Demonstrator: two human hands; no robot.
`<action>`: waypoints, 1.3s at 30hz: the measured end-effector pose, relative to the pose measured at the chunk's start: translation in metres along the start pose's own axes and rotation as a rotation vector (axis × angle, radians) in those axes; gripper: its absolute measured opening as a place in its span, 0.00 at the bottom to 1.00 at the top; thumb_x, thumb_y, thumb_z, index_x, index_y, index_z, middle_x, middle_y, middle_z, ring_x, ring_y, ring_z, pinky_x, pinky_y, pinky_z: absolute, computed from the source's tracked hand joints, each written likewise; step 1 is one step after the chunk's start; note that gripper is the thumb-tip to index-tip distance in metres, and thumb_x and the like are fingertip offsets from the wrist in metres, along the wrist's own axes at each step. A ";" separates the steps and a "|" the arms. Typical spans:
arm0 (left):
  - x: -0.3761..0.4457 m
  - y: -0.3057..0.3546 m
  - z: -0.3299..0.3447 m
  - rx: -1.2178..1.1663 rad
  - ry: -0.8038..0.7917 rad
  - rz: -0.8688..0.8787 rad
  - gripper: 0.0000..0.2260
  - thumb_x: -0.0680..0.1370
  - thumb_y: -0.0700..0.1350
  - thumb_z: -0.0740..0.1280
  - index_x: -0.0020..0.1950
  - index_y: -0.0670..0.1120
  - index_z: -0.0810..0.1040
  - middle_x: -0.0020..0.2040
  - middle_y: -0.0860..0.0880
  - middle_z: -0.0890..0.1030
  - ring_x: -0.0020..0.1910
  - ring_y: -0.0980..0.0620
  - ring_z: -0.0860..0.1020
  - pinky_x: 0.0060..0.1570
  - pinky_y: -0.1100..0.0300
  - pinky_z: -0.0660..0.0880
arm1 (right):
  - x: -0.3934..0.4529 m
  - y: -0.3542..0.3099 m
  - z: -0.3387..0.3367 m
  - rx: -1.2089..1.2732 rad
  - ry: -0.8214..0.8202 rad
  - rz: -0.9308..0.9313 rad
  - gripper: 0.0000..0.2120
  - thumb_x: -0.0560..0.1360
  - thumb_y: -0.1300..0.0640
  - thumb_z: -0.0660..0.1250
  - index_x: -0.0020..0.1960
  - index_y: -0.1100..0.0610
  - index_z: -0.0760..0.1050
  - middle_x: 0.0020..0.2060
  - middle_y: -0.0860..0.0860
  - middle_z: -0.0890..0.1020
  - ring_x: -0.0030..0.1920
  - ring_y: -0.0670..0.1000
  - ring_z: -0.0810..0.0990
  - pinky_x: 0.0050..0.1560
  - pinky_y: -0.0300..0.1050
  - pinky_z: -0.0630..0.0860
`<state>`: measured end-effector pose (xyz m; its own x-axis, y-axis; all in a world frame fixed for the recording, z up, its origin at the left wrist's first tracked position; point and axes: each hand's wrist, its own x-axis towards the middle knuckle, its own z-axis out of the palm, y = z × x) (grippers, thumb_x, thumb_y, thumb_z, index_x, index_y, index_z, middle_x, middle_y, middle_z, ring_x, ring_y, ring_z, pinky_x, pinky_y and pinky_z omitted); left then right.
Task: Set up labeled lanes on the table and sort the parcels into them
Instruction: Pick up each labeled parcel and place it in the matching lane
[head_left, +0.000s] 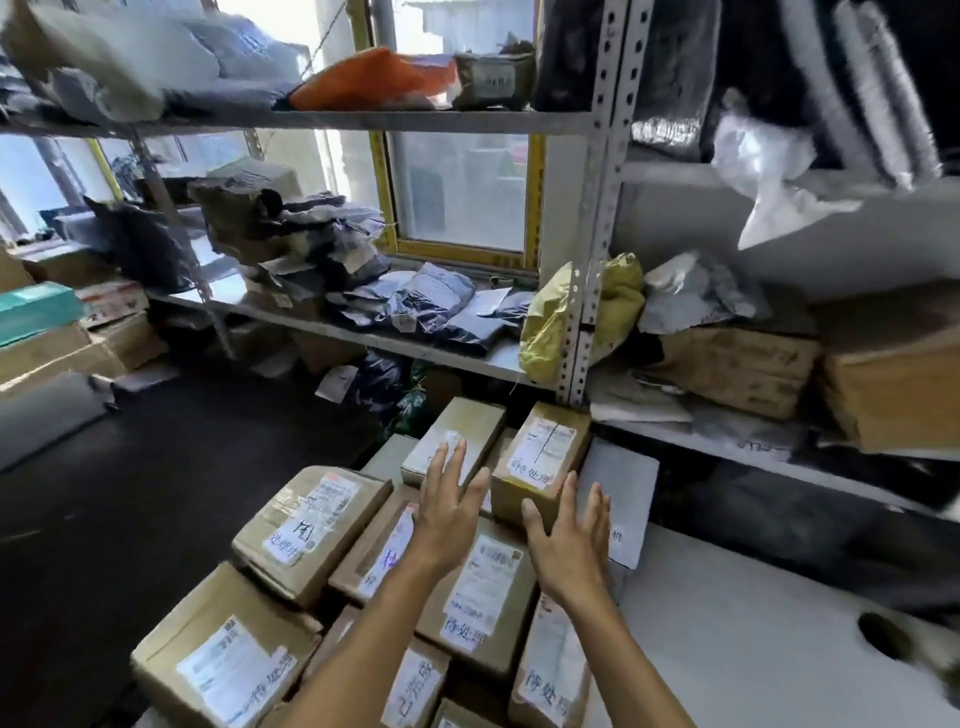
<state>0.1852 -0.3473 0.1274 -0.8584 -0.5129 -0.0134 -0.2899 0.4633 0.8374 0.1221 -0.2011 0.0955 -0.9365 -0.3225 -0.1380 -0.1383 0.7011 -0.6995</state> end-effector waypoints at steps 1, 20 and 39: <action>0.011 -0.001 0.003 -0.059 -0.020 -0.009 0.36 0.76 0.69 0.51 0.82 0.57 0.54 0.83 0.54 0.51 0.81 0.55 0.48 0.79 0.46 0.47 | 0.008 0.001 -0.001 0.068 -0.001 0.031 0.39 0.83 0.34 0.52 0.84 0.47 0.37 0.82 0.52 0.34 0.82 0.53 0.31 0.80 0.56 0.38; 0.174 -0.028 0.077 -0.554 -0.496 -0.356 0.23 0.86 0.59 0.49 0.61 0.52 0.81 0.55 0.46 0.86 0.54 0.50 0.85 0.50 0.58 0.78 | 0.157 -0.012 0.026 1.188 0.033 0.385 0.32 0.85 0.35 0.44 0.71 0.53 0.76 0.60 0.51 0.84 0.56 0.50 0.84 0.50 0.43 0.81; 0.065 0.023 0.040 -0.727 -0.673 -0.142 0.23 0.86 0.58 0.47 0.65 0.53 0.79 0.58 0.50 0.86 0.59 0.50 0.83 0.59 0.53 0.78 | 0.024 -0.030 -0.030 1.239 0.149 0.253 0.34 0.85 0.36 0.41 0.73 0.55 0.75 0.63 0.55 0.84 0.59 0.52 0.85 0.59 0.49 0.82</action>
<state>0.1060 -0.3408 0.1234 -0.9620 0.0909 -0.2573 -0.2719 -0.2398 0.9320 0.0946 -0.2109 0.1343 -0.9305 -0.1366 -0.3398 0.3662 -0.3545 -0.8604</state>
